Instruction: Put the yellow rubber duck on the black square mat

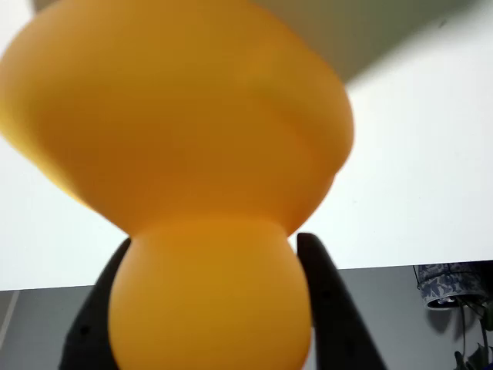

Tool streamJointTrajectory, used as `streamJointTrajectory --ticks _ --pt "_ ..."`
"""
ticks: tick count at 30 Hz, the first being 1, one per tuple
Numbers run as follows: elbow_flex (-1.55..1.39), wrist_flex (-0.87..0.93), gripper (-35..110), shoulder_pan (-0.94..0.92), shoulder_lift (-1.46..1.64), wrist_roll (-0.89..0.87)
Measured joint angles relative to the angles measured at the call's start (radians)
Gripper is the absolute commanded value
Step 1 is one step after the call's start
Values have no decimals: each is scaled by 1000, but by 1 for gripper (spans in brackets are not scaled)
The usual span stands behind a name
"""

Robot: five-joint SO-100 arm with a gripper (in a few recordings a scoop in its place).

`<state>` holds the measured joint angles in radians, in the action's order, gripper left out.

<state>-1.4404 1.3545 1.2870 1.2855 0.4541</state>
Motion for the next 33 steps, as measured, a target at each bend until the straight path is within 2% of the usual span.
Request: streamJointTrajectory --ticks 23,33 --pt "262 2 10 -336 0 0" --pt "279 2 10 -402 0 0"
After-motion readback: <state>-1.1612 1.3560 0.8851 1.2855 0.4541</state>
